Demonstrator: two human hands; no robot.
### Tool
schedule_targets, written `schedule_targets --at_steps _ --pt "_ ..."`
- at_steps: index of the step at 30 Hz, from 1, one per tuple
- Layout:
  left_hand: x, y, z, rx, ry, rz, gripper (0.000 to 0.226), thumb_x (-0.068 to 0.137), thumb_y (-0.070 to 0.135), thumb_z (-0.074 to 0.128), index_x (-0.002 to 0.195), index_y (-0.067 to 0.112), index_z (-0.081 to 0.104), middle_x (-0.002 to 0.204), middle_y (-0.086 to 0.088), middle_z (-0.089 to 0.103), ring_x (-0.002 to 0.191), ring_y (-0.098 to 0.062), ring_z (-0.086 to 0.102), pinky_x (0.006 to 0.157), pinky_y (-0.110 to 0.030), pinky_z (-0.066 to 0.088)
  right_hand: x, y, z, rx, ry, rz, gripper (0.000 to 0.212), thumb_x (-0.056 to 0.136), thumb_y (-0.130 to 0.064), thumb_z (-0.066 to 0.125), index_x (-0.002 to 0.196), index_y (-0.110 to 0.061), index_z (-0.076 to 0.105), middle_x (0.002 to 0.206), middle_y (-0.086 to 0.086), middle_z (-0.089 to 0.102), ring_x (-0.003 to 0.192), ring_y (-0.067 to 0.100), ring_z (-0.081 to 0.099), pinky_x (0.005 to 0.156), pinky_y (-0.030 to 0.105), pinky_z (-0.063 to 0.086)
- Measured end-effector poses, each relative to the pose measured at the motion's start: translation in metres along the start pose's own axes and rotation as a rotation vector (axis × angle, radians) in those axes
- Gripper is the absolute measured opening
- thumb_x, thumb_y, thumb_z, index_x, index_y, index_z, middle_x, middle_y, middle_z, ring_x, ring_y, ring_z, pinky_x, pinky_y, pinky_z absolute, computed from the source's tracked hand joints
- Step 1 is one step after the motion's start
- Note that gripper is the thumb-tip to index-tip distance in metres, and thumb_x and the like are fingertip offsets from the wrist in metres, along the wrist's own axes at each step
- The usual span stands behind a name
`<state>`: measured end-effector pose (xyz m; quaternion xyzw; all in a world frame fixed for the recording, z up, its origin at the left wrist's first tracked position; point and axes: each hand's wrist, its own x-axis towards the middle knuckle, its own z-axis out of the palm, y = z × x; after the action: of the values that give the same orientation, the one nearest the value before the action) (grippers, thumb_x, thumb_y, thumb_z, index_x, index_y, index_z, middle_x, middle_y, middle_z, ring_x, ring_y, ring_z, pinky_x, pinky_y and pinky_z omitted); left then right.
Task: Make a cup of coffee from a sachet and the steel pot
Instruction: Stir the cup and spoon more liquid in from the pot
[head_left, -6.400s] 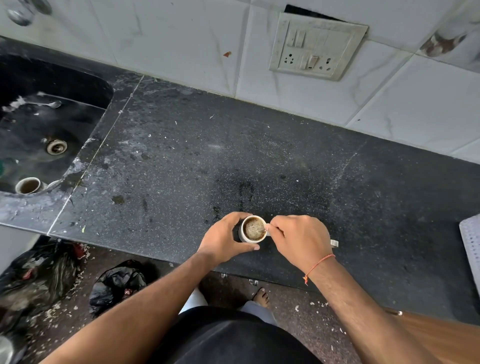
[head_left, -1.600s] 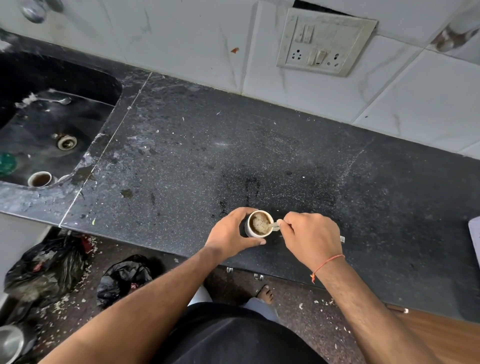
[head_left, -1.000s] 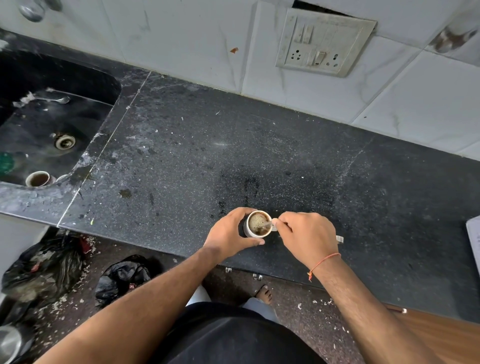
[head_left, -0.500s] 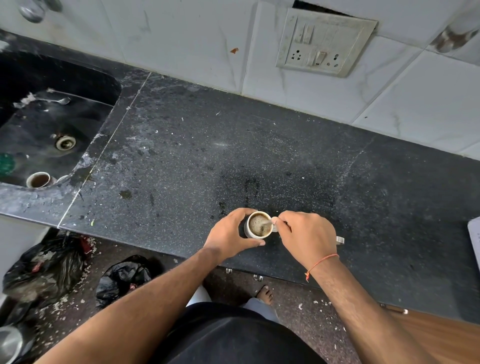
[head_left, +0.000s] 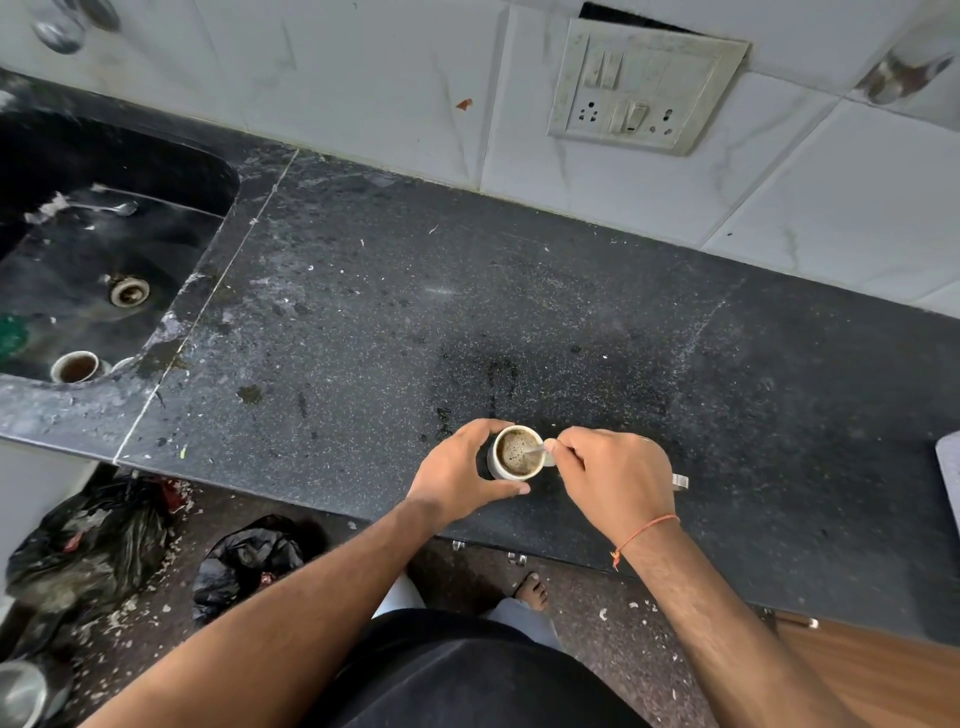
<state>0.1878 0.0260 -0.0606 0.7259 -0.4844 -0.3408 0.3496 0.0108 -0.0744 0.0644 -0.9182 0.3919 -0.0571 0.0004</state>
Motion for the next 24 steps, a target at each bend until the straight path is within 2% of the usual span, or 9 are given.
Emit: schedule_targets --at_steps 6,12,16,22,24 --pt "0.0 0.0 0.0 0.009 0.009 0.003 0.078 0.069 0.061 0.097 0.135 0.041 0.06 0.125 0.027 0.065 0.114 0.005 0.062 0.096 -0.021 0.051 0.002 0.004 0.0 -0.074 0.025 0.038 0.034 0.095 -0.033 0.076 0.065 -0.022 0.066 0.056 -0.003 0.063 0.047 0.027 0.06 0.043 0.027 0.03" --pt "0.0 0.002 -0.001 0.012 0.005 0.004 0.078 0.069 0.059 0.097 0.135 0.038 0.061 0.124 0.026 0.065 0.113 0.006 0.06 0.092 -0.014 0.046 -0.001 0.003 -0.002 -0.021 -0.022 -0.005 0.032 0.095 -0.037 0.071 0.066 -0.022 0.067 0.058 -0.002 0.065 0.052 0.027 0.062 0.044 0.031 0.036" --pt "0.0 0.003 -0.001 0.016 0.004 -0.001 0.078 0.069 0.059 0.097 0.135 0.039 0.061 0.124 0.026 0.065 0.113 0.006 0.06 0.093 -0.016 0.047 0.002 -0.005 -0.001 -0.009 0.041 0.024 0.034 0.093 -0.037 0.077 0.065 -0.022 0.067 0.057 -0.003 0.065 0.049 0.026 0.061 0.042 0.028 0.033" --pt "-0.001 0.004 -0.002 0.007 -0.001 -0.013 0.077 0.069 0.059 0.098 0.135 0.041 0.061 0.124 0.027 0.065 0.114 0.007 0.06 0.093 -0.015 0.046 -0.002 0.007 -0.002 -0.067 0.024 0.037 0.034 0.093 -0.035 0.077 0.063 -0.022 0.066 0.055 -0.004 0.064 0.048 0.027 0.061 0.046 0.026 0.026" --pt "-0.001 0.004 -0.002 0.013 0.002 -0.017 0.077 0.069 0.059 0.097 0.135 0.04 0.061 0.125 0.027 0.065 0.114 0.008 0.06 0.093 -0.014 0.045 -0.004 0.008 -0.002 -0.046 0.006 -0.001 0.034 0.093 -0.035 0.075 0.064 -0.022 0.066 0.056 -0.004 0.064 0.05 0.027 0.061 0.045 0.028 0.029"
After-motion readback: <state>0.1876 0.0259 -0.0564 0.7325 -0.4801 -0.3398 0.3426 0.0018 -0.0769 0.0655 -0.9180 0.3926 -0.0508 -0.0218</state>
